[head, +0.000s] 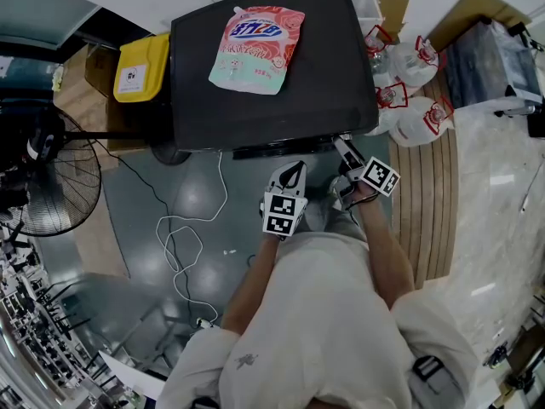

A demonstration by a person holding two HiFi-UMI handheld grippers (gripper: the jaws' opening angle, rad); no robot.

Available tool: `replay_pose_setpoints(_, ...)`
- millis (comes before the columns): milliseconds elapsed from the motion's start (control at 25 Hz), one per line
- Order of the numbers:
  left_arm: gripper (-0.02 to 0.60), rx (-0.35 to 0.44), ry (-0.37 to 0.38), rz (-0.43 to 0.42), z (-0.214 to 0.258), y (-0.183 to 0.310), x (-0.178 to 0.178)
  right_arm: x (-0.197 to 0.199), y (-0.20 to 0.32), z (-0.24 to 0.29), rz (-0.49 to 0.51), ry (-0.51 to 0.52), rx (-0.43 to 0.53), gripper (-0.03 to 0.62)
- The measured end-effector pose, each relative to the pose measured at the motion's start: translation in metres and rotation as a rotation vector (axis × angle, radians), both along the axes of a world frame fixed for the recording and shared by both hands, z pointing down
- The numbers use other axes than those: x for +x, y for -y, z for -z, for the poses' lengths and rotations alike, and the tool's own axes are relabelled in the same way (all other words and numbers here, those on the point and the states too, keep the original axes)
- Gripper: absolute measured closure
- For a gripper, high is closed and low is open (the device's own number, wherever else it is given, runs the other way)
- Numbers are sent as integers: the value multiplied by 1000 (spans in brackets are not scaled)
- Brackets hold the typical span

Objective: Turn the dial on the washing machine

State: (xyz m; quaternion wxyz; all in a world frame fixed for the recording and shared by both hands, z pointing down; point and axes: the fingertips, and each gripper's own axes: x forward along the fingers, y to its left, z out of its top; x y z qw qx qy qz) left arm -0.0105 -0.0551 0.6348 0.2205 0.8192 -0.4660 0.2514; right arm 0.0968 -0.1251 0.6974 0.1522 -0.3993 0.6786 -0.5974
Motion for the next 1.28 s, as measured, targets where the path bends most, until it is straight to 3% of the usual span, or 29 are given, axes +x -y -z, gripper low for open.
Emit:
replay_pose_setpoints(560, 568, 1, -1, -2, -1, 3, -4, 1, 1, -1, -17, -24, 1, 302)
replay_pose_setpoints(880, 568, 3, -5, -13, -3, 4, -3, 0, 0, 3, 87, -207, 65, 252)
replay_pose_setpoints(1280, 568, 32, -10, -35, 11, 13, -4, 7, -15, 13, 144, -439, 131, 260)
